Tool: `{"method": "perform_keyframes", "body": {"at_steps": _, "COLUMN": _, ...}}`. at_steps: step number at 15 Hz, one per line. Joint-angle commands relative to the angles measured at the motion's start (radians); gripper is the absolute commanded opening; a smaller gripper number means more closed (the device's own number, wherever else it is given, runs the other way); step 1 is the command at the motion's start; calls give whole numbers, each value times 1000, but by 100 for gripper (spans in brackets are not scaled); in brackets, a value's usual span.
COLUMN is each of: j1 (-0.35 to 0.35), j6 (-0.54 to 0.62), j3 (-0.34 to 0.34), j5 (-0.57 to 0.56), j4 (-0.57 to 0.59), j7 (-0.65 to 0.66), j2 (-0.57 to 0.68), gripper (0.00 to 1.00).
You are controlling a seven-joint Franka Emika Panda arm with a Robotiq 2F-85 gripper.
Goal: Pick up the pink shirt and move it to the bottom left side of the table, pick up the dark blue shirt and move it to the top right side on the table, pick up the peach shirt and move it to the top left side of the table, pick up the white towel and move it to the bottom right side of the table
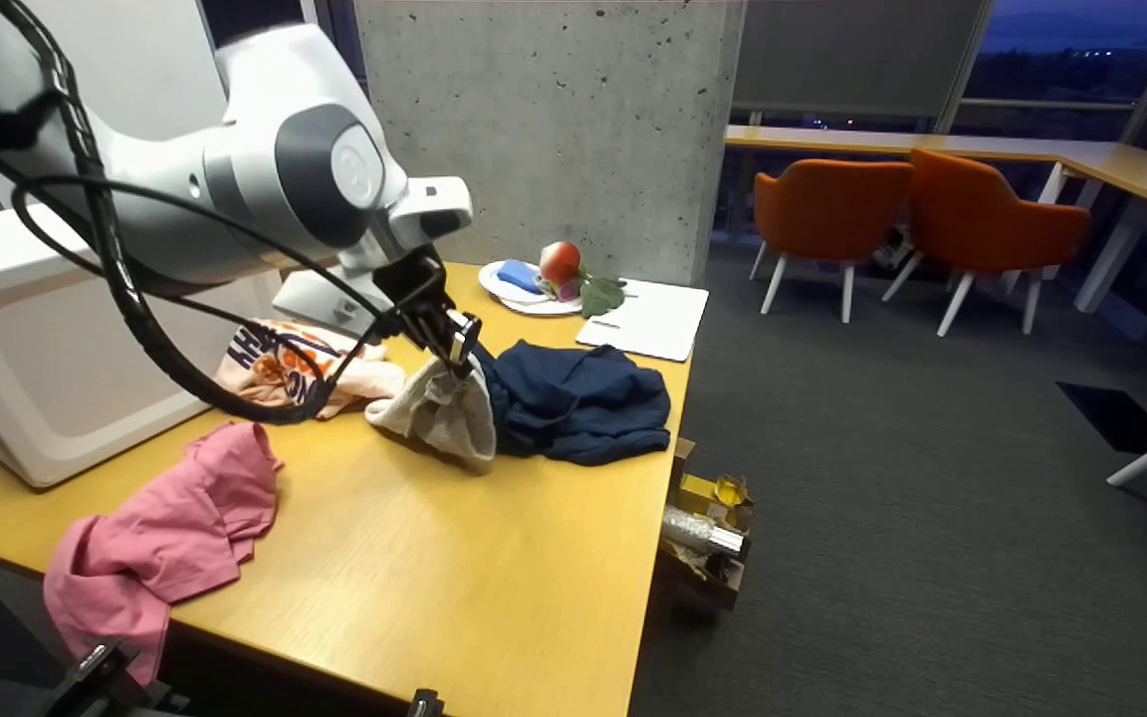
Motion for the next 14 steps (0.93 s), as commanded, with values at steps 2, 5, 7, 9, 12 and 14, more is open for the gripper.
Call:
{"method": "perform_keyframes", "body": {"at_steps": 2, "j1": -3, "j6": -155, "j3": -27, "j5": -124, "j4": -135, "j7": 40, "j2": -294, "gripper": 1}}
{"method": "perform_keyframes", "body": {"at_steps": 5, "j1": -66, "j6": -283, "j3": 28, "j5": -229, "j4": -199, "j7": 86, "j2": -472, "gripper": 1}}
{"method": "perform_keyframes", "body": {"at_steps": 7, "j1": -134, "j6": -350, "j3": 94, "j5": -259, "j4": -243, "j7": 100, "j2": -566, "gripper": 1}}
{"method": "perform_keyframes", "body": {"at_steps": 9, "j1": -210, "j6": -384, "j3": 159, "j5": -235, "j4": -290, "j7": 86, "j2": -613, "gripper": 1}}
{"method": "perform_keyframes", "body": {"at_steps": 12, "j1": -298, "j6": -385, "j3": 227, "j5": -198, "j4": -373, "j7": 69, "j2": -635, "gripper": 1}}
{"method": "perform_keyframes", "body": {"at_steps": 14, "j1": -339, "j6": -380, "j3": 252, "j5": -195, "j4": -415, "j7": 71, "j2": -628, "gripper": 1}}
